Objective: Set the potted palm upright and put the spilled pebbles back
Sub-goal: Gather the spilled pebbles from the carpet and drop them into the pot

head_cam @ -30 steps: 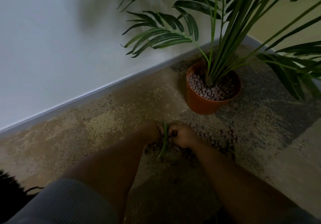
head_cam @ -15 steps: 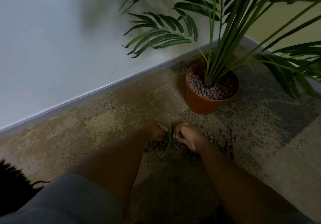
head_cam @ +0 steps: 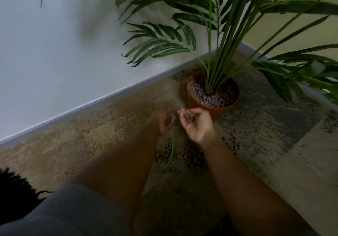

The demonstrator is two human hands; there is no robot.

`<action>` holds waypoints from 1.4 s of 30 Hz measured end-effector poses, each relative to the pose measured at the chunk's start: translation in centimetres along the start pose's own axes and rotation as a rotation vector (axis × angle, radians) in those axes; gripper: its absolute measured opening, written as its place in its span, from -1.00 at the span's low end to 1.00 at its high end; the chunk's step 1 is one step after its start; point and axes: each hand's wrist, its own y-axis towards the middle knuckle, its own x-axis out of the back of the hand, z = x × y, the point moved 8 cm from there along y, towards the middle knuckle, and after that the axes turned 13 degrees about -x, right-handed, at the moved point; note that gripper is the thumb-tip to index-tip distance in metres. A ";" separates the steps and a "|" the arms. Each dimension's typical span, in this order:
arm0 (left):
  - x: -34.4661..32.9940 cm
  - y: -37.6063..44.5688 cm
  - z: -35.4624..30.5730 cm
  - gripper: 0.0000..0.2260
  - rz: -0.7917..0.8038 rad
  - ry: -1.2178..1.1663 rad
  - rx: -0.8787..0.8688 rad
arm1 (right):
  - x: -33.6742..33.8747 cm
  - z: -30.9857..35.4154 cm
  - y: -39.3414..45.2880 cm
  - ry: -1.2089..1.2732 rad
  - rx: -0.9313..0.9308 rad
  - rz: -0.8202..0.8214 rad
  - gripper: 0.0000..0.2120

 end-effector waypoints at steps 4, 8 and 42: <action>-3.4 -0.6 -3.3 -0.80 0.033 -0.153 -0.073 | -2.8 3.2 -2.0 0.018 0.095 -0.012 -0.68; -7.3 -1.8 -5.6 -0.75 0.067 -0.199 -0.136 | -4.0 6.5 -3.1 0.087 0.209 -0.010 -0.57; 9.6 -2.4 0.1 -0.77 0.120 1.261 -0.148 | -0.8 -6.8 1.7 -1.993 0.307 -0.296 -0.65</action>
